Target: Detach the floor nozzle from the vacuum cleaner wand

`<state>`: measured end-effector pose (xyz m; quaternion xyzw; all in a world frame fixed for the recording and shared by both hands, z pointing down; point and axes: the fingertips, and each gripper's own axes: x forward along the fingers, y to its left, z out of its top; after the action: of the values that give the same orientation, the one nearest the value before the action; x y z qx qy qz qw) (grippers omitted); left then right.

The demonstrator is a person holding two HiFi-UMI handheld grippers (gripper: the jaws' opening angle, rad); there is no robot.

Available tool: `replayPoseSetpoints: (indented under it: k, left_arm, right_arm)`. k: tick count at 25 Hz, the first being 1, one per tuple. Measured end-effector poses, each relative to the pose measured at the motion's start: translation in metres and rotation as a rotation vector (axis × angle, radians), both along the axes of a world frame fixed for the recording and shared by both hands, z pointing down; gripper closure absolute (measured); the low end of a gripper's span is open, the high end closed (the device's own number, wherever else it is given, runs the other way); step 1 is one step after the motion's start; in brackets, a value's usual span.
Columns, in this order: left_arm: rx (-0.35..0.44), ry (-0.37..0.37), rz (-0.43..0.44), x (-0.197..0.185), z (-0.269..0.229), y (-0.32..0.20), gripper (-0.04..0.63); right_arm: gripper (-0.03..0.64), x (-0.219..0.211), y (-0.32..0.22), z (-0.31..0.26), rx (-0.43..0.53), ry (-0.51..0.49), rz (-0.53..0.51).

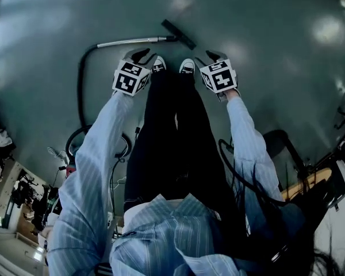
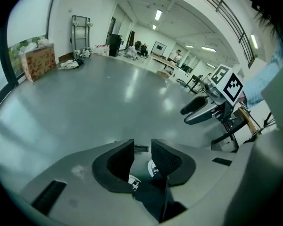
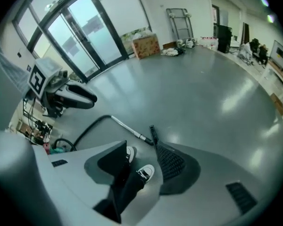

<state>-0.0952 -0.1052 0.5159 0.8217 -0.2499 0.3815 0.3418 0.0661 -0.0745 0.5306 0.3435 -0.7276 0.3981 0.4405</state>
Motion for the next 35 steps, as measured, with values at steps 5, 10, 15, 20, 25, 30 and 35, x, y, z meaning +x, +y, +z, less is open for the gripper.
replayPoseSetpoints:
  k: [5, 10, 15, 20, 25, 30, 35]
  left_arm:
    - [0.000, -0.059, 0.027, 0.002, 0.092, -0.016, 0.480]
    - [-0.025, -0.139, 0.128, -0.003, 0.194, -0.014, 0.472]
    - [-0.044, -0.226, 0.285, -0.011, 0.289, 0.003, 0.452]
    - [-0.059, -0.303, 0.362, -0.021, 0.365, 0.015, 0.426]
    - [-0.038, -0.345, 0.457, -0.019, 0.421, 0.010, 0.407]
    - [-0.009, -0.401, 0.623, 0.001, 0.460, 0.003, 0.403]
    - [0.006, -0.447, 0.758, 0.007, 0.497, 0.013, 0.403]
  right_arm:
    - [0.389, 0.010, -0.008, 0.090, -0.002, 0.055, -0.065]
    - [0.377, 0.016, 0.001, 0.176, -0.018, 0.091, -0.078]
    - [0.370, 0.016, 0.008, 0.259, -0.019, 0.141, -0.145]
    - [0.370, 0.007, 0.002, 0.329, -0.005, 0.175, -0.196]
    - [0.370, 0.003, -0.006, 0.383, 0.002, 0.209, -0.277]
    - [0.371, 0.011, -0.007, 0.414, -0.052, 0.198, -0.311]
    - [0.371, -0.003, -0.005, 0.437, -0.073, 0.231, -0.296]
